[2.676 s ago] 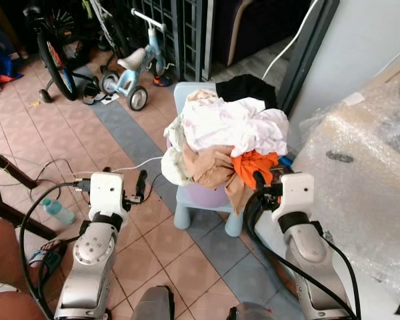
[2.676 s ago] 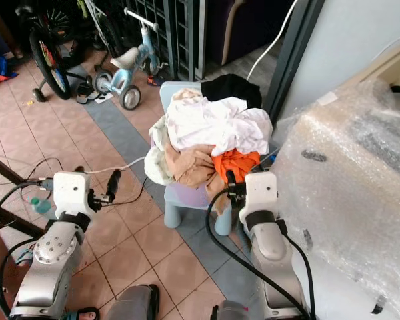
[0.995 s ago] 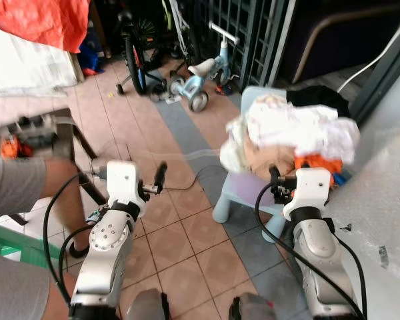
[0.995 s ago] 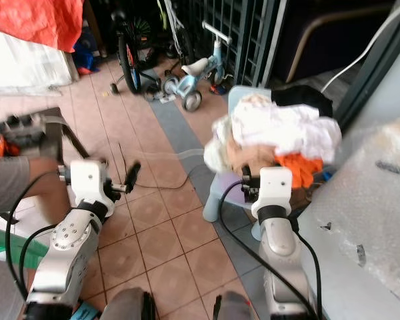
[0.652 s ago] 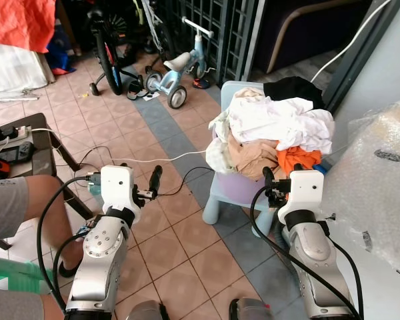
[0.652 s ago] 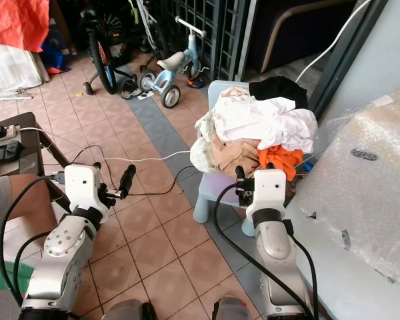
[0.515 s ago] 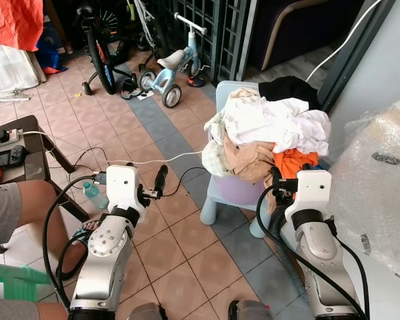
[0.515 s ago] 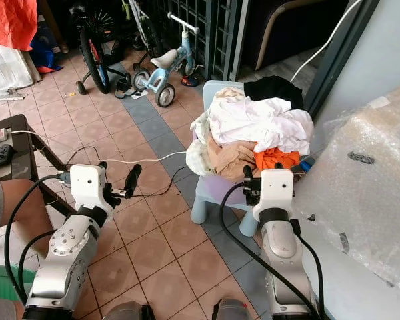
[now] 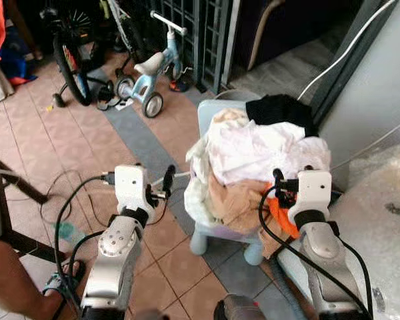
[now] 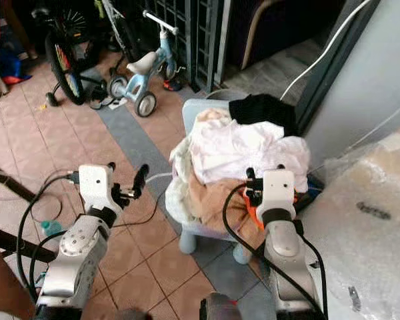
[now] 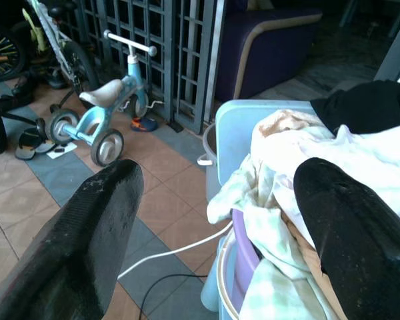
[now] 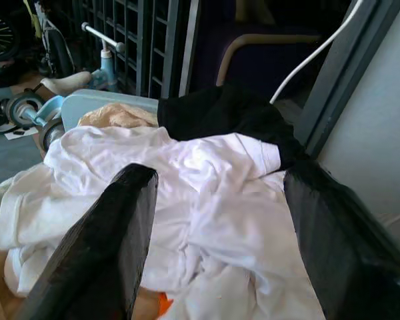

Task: Clothes washing

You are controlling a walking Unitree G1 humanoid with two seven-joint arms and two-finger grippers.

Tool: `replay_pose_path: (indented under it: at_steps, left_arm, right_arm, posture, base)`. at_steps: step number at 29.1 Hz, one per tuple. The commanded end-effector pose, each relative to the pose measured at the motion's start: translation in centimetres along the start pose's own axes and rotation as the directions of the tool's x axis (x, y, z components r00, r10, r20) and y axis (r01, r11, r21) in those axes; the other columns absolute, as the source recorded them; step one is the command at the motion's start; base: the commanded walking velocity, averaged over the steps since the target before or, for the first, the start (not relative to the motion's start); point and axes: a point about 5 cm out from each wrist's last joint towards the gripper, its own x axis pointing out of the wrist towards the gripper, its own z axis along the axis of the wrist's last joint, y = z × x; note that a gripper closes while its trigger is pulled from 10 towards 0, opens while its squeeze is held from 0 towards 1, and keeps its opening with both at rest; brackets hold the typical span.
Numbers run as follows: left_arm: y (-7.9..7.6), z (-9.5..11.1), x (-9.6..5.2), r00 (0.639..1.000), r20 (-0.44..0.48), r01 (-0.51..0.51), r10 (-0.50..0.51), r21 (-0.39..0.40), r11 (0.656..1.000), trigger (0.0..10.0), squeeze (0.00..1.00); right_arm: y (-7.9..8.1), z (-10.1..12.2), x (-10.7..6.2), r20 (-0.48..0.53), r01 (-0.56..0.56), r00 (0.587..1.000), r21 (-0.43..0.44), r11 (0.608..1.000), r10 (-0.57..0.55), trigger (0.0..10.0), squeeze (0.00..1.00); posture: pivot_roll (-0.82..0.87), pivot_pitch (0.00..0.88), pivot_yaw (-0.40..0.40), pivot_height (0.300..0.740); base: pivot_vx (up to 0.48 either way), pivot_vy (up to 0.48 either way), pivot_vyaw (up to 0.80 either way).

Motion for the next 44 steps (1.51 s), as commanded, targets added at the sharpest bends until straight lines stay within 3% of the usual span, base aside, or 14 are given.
replay_pose_path:
  at_steps: [1, 6, 10, 16, 21, 24, 30, 33, 37, 39, 41, 42, 43, 44]
  left_arm:
    - [0.8, -0.5, -0.4, 0.999, -0.022, -0.034, 0.035, 0.007, 0.999, 10.0, 0.00]
    - [0.9, -0.9, -0.2, 0.995, -0.065, -0.067, 0.069, 0.035, 0.997, 10.0, 0.00]
    - [1.2, -1.0, 0.0, 0.993, -0.099, -0.070, 0.070, 0.002, 0.998, 10.0, 0.00]
    - [1.7, -0.7, -0.1, 0.995, -0.067, -0.072, 0.079, 0.103, 0.992, 10.0, 0.00]
    - [2.3, -1.0, -1.0, 0.990, -0.097, -0.098, 0.104, 0.069, 0.993, 10.0, 0.00]
    - [2.7, -1.0, -1.3, 0.984, -0.103, -0.135, 0.144, 0.088, 0.987, 10.0, 0.00]
    - [3.3, -1.2, -2.3, 0.980, -0.120, -0.145, 0.156, 0.096, 0.985, 10.0, 0.00]
    - [3.3, -1.5, -3.1, 0.979, -0.138, -0.138, 0.151, 0.098, 0.986, 10.0, 0.00]
    - [3.2, -1.4, -3.2, 0.978, -0.132, -0.149, 0.162, 0.102, 0.984, 10.0, 0.00]
    - [3.2, -1.3, -3.2, 0.978, -0.127, -0.150, 0.163, 0.107, 0.983, 10.0, 0.00]
    - [3.1, -1.2, -3.4, 0.979, -0.124, -0.151, 0.164, 0.109, 0.982, 10.0, 0.00]
    - [3.1, -1.1, -3.4, 0.978, -0.123, -0.154, 0.167, 0.107, 0.982, 10.0, 0.00]
    - [3.1, -1.1, -3.4, 0.978, -0.123, -0.154, 0.167, 0.107, 0.982, 10.0, 0.00]
    - [3.1, -1.1, -3.5, 0.978, -0.125, -0.154, 0.167, 0.106, 0.982, 10.0, 0.00]
  right_arm:
    - [0.6, 0.1, 0.0, 0.004, -0.018, 1.000, 0.007, 1.000, 0.018, 10.0, 0.00]
    - [0.6, 0.1, 0.1, 0.002, -0.017, 1.000, 0.008, 1.000, 0.017, 10.0, 0.00]
    - [0.5, 0.4, 0.6, 0.003, -0.011, 1.000, -0.003, 1.000, 0.011, 10.0, 0.00]
    - [0.4, 0.6, 1.2, -0.013, -0.033, 0.999, -0.029, 0.999, 0.033, 10.0, 0.00]
    - [1.8, -0.2, 1.9, -0.073, -0.129, 0.989, -0.001, 0.992, 0.128, 10.0, 0.00]
    - [3.9, -0.2, 3.1, -0.092, -0.266, 0.960, -0.029, 0.963, 0.263, 10.0, 0.00]
    - [5.1, 0.0, 5.4, -0.139, -0.341, 0.935, -0.115, 0.933, 0.325, 10.0, 0.00]
    - [4.2, -1.0, 7.2, -0.217, -0.281, 0.945, -0.148, 0.948, 0.247, 10.0, 0.00]
    - [4.1, -2.6, 7.5, -0.321, -0.295, 0.923, -0.232, 0.927, 0.213, 10.0, 0.00]
    - [3.5, -4.5, 7.1, -0.447, -0.315, 0.882, -0.325, 0.892, 0.148, 10.0, 0.00]
    - [3.4, -5.9, 6.5, -0.529, -0.349, 0.838, -0.331, 0.877, 0.134, 10.0, 0.00]
    - [3.8, -6.6, 6.1, -0.557, -0.381, 0.813, -0.295, 0.876, 0.166, 8.3, 0.00]
    - [3.8, -6.6, 6.1, -0.557, -0.381, 0.813, -0.295, 0.876, 0.166, 8.3, 0.00]
    - [4.0, -6.9, 5.8, -0.570, -0.393, 0.800, -0.265, 0.880, 0.186, 2.0, 0.00]
  posture:
    - [-0.01, 0.110, 0.019, 0.740]
    - [0.00, 0.108, 0.016, 0.740]
    - [0.02, 0.116, -0.006, 0.740]
    - [0.04, 0.139, -0.002, 0.740]
    - [0.05, 0.143, 0.007, 0.740]
    - [0.04, 0.139, 0.021, 0.740]
    - [0.06, 0.140, 0.022, 0.740]
    - [0.08, 0.143, 0.013, 0.740]
    - [0.10, 0.143, -0.002, 0.740]
    - [0.11, 0.142, -0.010, 0.740]
    - [0.11, 0.142, -0.012, 0.740]
    - [0.11, 0.141, -0.011, 0.740]
    - [0.11, 0.141, -0.011, 0.740]
    - [0.11, 0.140, -0.009, 0.740]
  base:
    - [0.472, 0.000, -0.61]
    - [0.165, 0.000, -0.56]
    - [0.000, 0.000, 0.00]
    - [0.000, 0.000, -0.44]
    - [0.000, 0.000, 0.00]
    - [0.000, 0.000, 0.00]
    - [0.000, 0.000, 0.00]
    - [0.000, 0.000, 0.00]
    - [0.000, 0.000, 0.00]
    - [0.000, 0.000, 0.00]
    - [0.000, 0.000, 0.00]
    - [0.000, 0.000, 0.00]
    - [0.000, 0.000, 0.00]
    - [0.000, 0.000, 0.00]
